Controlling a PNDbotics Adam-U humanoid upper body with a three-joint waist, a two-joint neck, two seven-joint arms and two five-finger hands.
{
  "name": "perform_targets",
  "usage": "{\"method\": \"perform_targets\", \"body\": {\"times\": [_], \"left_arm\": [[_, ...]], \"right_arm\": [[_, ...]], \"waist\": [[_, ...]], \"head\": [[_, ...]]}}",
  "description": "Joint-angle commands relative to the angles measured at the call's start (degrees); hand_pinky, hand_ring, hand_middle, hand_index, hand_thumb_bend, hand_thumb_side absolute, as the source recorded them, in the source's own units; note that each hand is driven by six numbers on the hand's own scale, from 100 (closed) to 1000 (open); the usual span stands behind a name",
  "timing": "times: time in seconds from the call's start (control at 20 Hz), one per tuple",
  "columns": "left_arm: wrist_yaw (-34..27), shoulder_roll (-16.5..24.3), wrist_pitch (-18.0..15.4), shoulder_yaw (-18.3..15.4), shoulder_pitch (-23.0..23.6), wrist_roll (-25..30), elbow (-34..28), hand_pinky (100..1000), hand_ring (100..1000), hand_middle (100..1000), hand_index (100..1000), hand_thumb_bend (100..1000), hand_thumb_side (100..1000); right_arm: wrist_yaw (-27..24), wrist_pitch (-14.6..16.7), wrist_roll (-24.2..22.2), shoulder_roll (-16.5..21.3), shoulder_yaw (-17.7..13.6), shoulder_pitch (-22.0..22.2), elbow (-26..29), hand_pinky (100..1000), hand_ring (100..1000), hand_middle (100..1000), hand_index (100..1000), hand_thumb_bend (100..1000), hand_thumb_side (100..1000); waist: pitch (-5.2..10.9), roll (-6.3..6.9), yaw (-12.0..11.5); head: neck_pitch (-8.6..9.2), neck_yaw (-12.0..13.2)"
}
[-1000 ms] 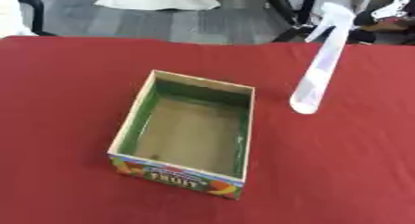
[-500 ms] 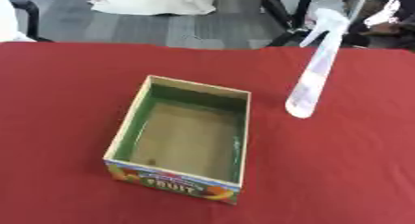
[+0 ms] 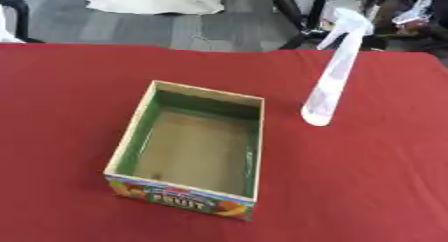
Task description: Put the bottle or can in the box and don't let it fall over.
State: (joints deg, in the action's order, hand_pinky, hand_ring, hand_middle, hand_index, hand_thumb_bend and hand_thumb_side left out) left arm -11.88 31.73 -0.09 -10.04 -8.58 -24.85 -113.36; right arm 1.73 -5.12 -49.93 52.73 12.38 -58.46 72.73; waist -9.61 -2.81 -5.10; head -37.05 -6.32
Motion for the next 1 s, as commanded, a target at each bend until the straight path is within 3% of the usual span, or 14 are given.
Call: {"method": "perform_targets", "body": {"times": [0.05, 1.0], "left_arm": [[-0.1, 2.1, -0.1, -0.2, -0.8, 0.3, -0.9, 670, 768, 778, 802, 174, 630], [0.2, 1.6, 0.2, -0.1, -1.0, 0.4, -1.1, 665, 770, 779, 799, 160, 651]], "right_arm": [[-0.1, -0.3, 1.4, 1.5, -0.6, -1.5, -0.3, 831, 768, 767, 817, 445, 129], [1.9, -0.3, 2.6, 0.5, -0.5, -2.7, -1.5, 825, 757, 755, 809, 427, 122]], "waist": [[0.46, 0.23, -0.2], [-2.00, 0.46, -0.3]], "head": [[0.89, -0.4], [1.77, -1.6]]}}
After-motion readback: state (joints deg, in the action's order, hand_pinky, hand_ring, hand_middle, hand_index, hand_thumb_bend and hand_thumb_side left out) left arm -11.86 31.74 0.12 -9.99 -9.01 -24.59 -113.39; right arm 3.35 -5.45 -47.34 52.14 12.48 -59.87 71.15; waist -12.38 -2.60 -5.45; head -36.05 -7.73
